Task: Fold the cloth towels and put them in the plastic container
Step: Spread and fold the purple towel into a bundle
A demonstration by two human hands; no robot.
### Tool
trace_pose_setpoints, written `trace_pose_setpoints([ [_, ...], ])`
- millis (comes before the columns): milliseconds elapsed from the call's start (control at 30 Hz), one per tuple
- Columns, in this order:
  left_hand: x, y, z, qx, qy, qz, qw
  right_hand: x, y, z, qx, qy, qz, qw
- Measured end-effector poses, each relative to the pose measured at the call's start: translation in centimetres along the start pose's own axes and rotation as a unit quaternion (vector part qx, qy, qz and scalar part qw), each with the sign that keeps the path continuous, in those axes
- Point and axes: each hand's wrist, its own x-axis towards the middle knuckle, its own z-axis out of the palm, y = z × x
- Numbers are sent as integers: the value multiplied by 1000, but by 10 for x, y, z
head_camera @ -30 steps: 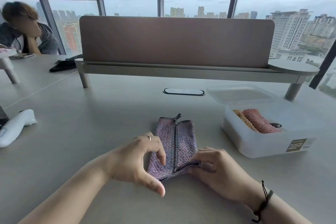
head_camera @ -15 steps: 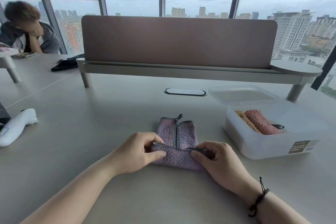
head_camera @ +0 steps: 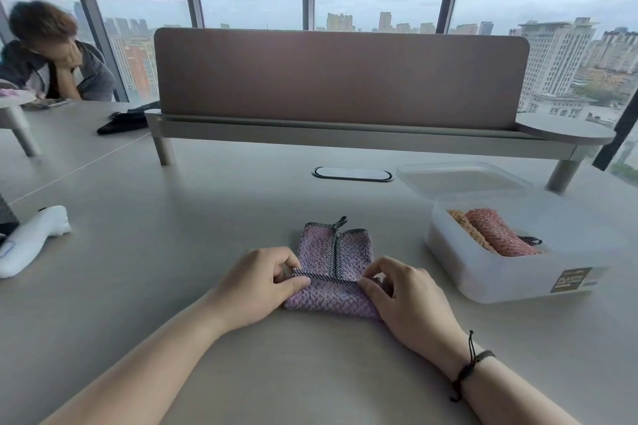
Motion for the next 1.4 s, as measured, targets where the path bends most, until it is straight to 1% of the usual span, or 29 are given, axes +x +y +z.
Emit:
trace_pose_setpoints([
  [167,0,-1,4,7,4,13,1000,1,3,1,77,31,-10,997],
  [267,1,-3,6,29,13,16,999,1,4,1,101,38,-9,994],
  [400,2,-8,8,45,35,11,998,3,5,3,99,37,-7,994],
  [500,1,-8,7,73,60,20,995,3,6,4,63,36,6,997],
  [600,-1,-4,4,111,95,62,987,1,3,4,7,22,13,1000],
  [700,-2,6,-1,108,110,149,977,-2,1,3,-12,45,10,999],
  [767,-4,12,-1,85,81,208,971,-5,-1,0,3,97,-26,995],
  [833,-7,14,1,73,12,215,974,-8,-5,-4,7,130,-91,987],
  [867,-8,14,3,76,-24,205,975,-11,-7,-6,0,121,-123,985],
  [900,-9,14,4,83,-53,194,976,-13,-9,-7,-10,91,-150,984],
  [933,-9,12,5,87,-71,188,976,-15,-10,-7,-21,45,-167,985],
  [1000,-8,11,5,85,-76,188,975,-16,-9,-5,-46,-48,-175,982],
  [1033,-7,10,3,86,-74,187,976,-15,-7,-3,-51,-75,-171,981],
  [1067,-7,9,2,88,-73,183,976,-14,-5,-2,-49,-87,-163,982],
  [1167,-8,8,1,84,-65,177,978,-10,0,-1,-30,-70,-150,986],
  [1267,-6,8,2,80,-57,171,980,-9,1,3,-42,-59,-153,986],
  [1400,-4,8,0,81,-55,149,984,-7,1,5,-52,-20,-153,987],
])
